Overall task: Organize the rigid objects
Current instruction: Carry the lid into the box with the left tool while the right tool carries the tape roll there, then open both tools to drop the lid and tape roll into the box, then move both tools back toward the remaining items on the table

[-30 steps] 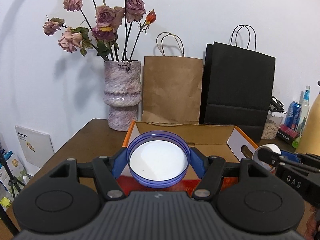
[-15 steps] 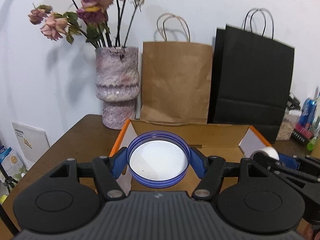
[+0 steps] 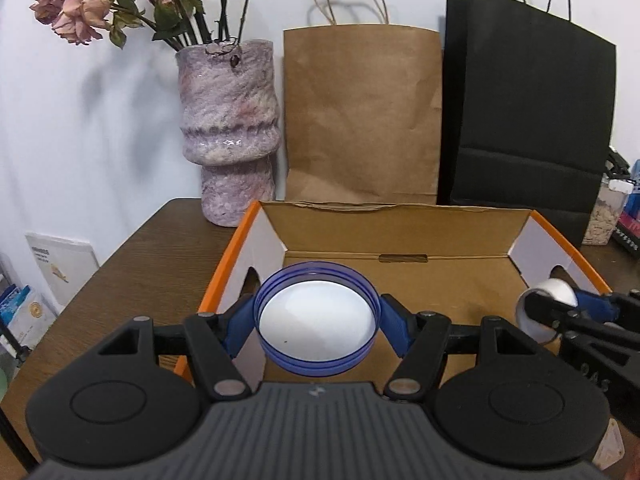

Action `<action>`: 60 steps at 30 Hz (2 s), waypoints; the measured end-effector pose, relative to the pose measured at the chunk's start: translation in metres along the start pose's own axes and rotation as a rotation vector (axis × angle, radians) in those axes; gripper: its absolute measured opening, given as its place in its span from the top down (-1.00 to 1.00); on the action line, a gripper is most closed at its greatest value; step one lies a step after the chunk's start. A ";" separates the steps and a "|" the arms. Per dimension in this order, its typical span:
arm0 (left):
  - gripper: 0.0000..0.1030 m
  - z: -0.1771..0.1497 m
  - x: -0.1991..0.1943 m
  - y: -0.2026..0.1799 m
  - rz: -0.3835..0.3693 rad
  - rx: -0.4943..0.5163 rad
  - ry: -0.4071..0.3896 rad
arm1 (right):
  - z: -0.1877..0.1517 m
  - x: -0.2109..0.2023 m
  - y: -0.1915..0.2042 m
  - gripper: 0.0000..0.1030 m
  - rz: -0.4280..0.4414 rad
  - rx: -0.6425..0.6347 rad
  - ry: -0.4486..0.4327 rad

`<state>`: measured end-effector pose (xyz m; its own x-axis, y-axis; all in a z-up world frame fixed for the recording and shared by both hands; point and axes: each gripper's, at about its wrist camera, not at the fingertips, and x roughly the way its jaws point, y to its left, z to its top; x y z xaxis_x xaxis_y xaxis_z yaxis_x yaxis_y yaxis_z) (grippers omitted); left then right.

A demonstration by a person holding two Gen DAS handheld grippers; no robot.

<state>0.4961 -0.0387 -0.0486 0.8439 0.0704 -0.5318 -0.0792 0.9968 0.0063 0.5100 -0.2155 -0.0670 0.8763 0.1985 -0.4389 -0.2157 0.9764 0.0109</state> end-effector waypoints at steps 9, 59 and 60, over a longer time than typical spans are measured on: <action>-1.00 0.001 -0.008 0.002 0.018 -0.007 -0.044 | -0.003 0.001 -0.003 -0.66 -0.029 0.004 0.016; -1.00 -0.039 -0.128 0.043 0.000 -0.058 -0.116 | -0.031 -0.127 0.014 -1.00 -0.055 -0.004 -0.078; -1.00 -0.041 -0.132 0.044 0.000 -0.055 -0.115 | -0.033 -0.132 0.016 -1.00 -0.054 -0.005 -0.077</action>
<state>0.3598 -0.0060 -0.0129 0.8991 0.0771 -0.4309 -0.1054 0.9935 -0.0421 0.3772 -0.2290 -0.0386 0.9172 0.1520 -0.3683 -0.1695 0.9854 -0.0153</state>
